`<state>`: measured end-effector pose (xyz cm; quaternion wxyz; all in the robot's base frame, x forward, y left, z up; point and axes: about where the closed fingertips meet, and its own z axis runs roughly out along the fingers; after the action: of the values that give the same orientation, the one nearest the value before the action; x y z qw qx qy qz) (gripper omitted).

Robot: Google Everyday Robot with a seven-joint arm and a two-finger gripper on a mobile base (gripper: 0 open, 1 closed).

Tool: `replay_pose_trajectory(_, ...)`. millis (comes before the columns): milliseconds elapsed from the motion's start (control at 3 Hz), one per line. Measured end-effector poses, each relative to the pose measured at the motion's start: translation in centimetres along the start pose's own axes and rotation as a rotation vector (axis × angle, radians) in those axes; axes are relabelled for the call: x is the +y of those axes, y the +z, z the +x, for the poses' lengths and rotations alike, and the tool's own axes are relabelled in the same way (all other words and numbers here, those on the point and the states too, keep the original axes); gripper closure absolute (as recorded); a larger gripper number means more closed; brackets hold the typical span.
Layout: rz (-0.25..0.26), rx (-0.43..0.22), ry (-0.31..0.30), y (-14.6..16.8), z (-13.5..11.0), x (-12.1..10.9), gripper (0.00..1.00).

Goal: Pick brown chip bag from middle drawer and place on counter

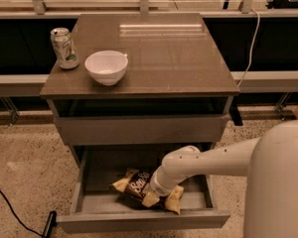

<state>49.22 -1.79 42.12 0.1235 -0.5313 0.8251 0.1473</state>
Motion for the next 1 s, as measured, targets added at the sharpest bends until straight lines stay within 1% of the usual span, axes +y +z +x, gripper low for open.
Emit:
replay_pose_trajectory(333, -0.017, 0.033, 0.021, 1.9, 1.1, -0.2, 0.47)
replay_pose_trajectory(667, -0.016, 0.024, 0.025, 1.9, 1.0, -0.4, 0.65)
replay_pose_trajectory(1000, 0.046, -0.041, 0.023, -2.5, 0.4, -1.5, 0.88)
